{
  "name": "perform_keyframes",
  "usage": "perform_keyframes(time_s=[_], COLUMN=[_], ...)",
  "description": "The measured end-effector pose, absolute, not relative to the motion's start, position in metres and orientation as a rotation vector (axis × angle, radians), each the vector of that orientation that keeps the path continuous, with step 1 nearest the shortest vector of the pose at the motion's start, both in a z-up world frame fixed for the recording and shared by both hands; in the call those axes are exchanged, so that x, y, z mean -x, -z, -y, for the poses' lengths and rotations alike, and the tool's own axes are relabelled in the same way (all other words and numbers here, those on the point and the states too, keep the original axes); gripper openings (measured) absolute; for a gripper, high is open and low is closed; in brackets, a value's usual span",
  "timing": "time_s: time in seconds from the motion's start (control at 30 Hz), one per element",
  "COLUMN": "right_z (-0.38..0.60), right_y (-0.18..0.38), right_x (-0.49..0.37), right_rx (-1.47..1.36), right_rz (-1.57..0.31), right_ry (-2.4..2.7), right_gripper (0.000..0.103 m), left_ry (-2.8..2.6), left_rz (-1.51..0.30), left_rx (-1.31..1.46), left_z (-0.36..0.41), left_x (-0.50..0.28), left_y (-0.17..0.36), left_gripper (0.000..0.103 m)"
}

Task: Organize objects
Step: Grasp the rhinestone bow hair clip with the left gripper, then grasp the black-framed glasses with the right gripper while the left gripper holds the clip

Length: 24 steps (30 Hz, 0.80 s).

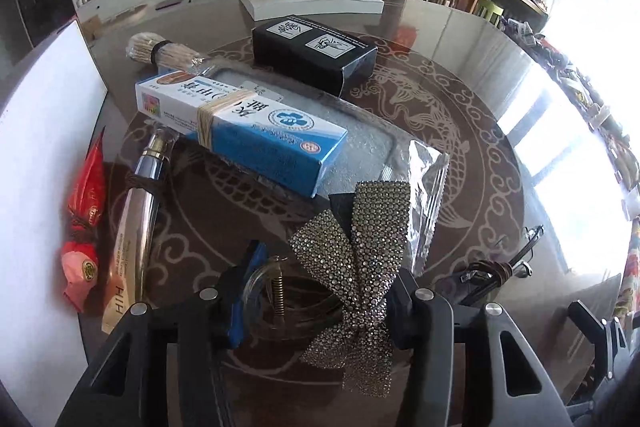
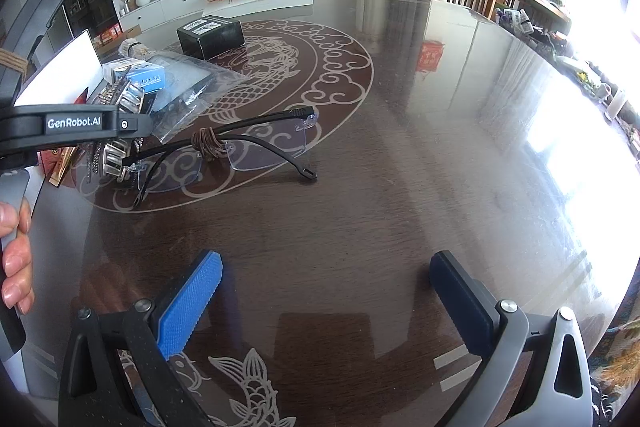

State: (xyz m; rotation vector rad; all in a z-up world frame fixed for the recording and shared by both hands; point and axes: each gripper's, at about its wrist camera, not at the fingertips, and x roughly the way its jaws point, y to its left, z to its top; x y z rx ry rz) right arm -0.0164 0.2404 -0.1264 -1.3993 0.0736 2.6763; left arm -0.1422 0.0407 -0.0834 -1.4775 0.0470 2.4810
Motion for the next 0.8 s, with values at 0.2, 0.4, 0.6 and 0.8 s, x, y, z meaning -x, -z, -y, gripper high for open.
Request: perform_keyframes(time_s=[0.2, 0.4, 0.6, 0.8], right_z=[-0.254, -0.309, -0.277, -0.226], right_y=[0.121, 0.106, 0.067, 0.097], right_x=[0.013, 0.041, 0.129, 0.114], right_rx=[1.416, 1.511, 1.702, 2.163], right_rz=[-0.217, -0.740, -0.473, -0.193], right_ry=[-2.706, -2.775, -2.984, -2.966], right_gripper=[0.103, 0.103, 0.103, 0.090], left_ry=[-2.511, -2.502, -2.494, -2.474], left_rz=[-0.003, -0.023, -0.031, 0.027], left_rx=[1.492, 1.462, 1.447, 1.443], left_z=[-0.016, 0.001, 0.001, 0.007], left_x=[0.082, 0.035, 0.025, 0.019], left_y=[0.084, 0.084, 0.084, 0.083], left_gripper=[0.051, 0.051, 0.052, 0.052])
